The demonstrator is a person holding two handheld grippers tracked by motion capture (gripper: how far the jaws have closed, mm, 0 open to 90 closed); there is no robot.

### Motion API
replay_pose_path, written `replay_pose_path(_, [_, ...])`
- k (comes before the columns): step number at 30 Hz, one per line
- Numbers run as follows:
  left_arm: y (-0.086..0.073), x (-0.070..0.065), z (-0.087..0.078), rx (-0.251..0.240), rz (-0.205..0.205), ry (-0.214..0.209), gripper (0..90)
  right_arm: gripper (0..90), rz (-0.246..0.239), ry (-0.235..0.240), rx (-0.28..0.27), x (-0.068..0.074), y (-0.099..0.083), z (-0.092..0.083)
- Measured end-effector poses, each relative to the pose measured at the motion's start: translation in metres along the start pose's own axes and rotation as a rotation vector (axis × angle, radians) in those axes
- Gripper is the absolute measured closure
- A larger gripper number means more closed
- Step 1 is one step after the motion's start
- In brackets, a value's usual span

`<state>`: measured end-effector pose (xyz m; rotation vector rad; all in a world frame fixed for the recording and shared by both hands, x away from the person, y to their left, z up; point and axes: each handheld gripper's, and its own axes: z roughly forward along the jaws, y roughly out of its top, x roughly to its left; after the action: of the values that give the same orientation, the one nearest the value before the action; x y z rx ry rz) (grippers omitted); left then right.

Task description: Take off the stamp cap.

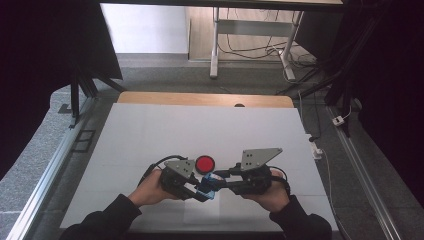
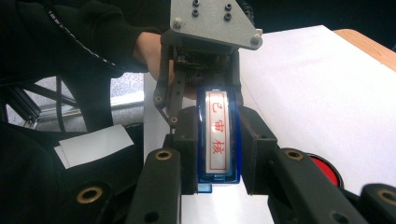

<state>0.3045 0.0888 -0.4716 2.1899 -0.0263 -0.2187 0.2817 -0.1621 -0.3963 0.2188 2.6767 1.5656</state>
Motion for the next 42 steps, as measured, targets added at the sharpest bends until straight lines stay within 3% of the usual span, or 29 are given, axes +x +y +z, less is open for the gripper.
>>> replay_pose_path(7, [-0.002, 0.0, -0.004, -0.004, -0.042, 0.025, 68.5, 71.3, 0.004, -0.015, -0.015, -0.001, -0.001, -0.003])
replay_pose_path(21, [-0.006, -0.015, -0.022, 0.01, -0.121, 0.192, 68.2, 71.2, 0.012, -0.055, -0.013, -0.001, -0.002, -0.004])
replay_pose_path(42, [-0.022, -0.05, -0.06, -0.042, -0.247, 0.38, 67.9, 71.1, 0.034, -0.095, -0.004, -0.003, -0.003, -0.003])
